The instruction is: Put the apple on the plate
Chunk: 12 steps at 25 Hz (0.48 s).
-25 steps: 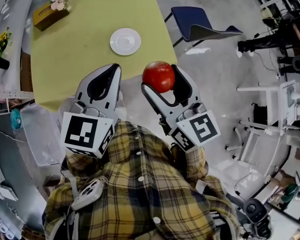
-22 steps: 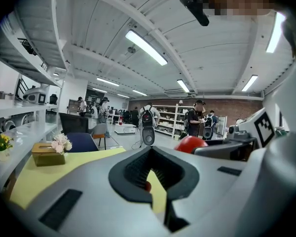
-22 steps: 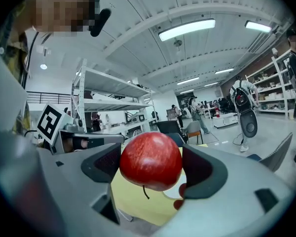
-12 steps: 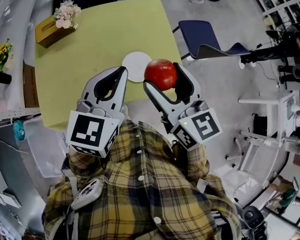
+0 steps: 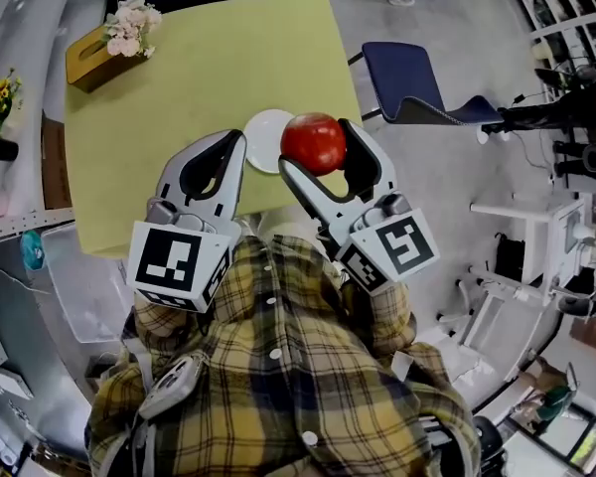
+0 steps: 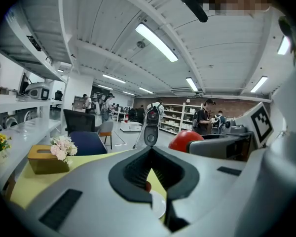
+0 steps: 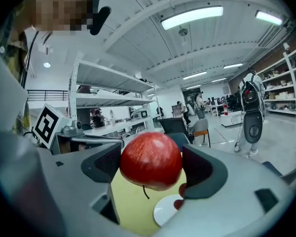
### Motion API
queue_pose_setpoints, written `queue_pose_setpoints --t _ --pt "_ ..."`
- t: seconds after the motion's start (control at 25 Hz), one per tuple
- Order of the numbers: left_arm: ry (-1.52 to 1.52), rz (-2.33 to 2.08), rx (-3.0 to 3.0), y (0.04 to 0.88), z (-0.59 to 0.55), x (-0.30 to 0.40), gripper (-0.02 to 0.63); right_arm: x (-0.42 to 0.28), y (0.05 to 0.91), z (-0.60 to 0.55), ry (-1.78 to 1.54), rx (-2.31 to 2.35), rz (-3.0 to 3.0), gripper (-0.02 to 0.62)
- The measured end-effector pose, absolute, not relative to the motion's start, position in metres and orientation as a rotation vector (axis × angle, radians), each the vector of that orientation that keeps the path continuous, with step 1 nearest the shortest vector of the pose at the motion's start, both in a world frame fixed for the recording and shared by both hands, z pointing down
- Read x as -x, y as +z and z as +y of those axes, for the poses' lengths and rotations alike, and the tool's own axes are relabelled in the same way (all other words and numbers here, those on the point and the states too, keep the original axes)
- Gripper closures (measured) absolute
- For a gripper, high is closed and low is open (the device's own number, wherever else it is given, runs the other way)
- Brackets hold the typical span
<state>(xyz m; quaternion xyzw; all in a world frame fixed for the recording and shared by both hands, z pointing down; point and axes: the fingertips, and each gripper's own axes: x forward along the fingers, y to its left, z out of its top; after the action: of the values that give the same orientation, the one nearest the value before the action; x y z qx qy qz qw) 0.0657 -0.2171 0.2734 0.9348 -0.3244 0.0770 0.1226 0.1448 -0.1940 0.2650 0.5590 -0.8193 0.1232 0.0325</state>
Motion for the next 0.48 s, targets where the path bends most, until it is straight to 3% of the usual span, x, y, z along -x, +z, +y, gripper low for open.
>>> queue_pose_setpoints --t 0.48 --pt "0.208 -1.178 -2.57 0.276 -0.235 -0.05 0.6 -0.134 0.279 -0.23 0.457 -1.423 -2.602 0.222"
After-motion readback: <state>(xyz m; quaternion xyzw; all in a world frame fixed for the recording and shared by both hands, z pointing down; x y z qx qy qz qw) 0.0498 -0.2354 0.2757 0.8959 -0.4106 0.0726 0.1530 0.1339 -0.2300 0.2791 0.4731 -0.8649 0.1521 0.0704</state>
